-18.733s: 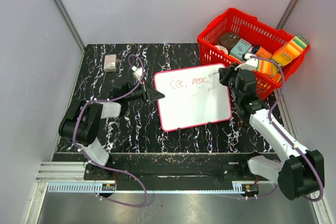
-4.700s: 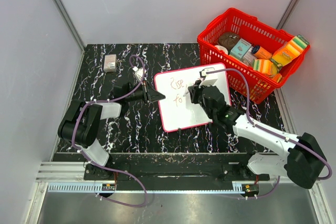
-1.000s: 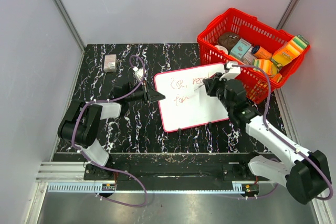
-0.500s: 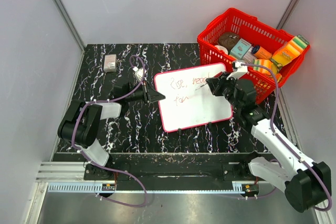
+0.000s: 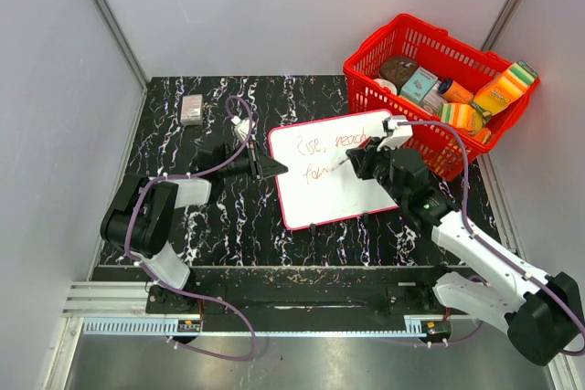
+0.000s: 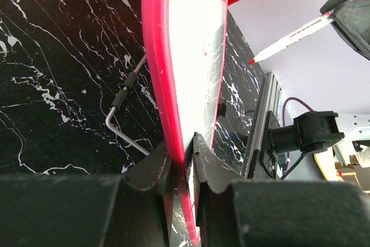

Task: Write a sentence on the whiteboard
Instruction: Put down the whiteboard on the whiteboard stand.

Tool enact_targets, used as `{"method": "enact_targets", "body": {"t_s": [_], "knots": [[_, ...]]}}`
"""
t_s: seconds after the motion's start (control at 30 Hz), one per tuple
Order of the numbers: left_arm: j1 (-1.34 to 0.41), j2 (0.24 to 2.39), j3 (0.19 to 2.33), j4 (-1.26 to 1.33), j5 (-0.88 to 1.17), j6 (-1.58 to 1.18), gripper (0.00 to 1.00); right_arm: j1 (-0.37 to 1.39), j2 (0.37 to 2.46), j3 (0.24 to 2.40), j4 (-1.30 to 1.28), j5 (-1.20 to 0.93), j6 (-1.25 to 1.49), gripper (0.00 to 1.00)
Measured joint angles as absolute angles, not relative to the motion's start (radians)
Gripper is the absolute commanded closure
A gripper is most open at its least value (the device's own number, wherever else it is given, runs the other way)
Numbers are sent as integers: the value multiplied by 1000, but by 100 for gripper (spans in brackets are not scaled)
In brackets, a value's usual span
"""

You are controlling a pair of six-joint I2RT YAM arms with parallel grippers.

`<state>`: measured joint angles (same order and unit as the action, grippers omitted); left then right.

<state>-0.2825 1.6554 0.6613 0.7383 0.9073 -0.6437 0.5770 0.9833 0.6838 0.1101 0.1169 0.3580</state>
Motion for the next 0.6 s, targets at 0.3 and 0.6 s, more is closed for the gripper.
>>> {"method": "enact_targets", "body": {"t_s": [0.3, 0.6], "knots": [[-283, 1655, 661, 738, 907, -643, 100, 582, 1005, 653, 169, 265, 344, 100], [-283, 1655, 661, 738, 907, -643, 100, 582, 1037, 629, 235, 299, 344, 100]]}}
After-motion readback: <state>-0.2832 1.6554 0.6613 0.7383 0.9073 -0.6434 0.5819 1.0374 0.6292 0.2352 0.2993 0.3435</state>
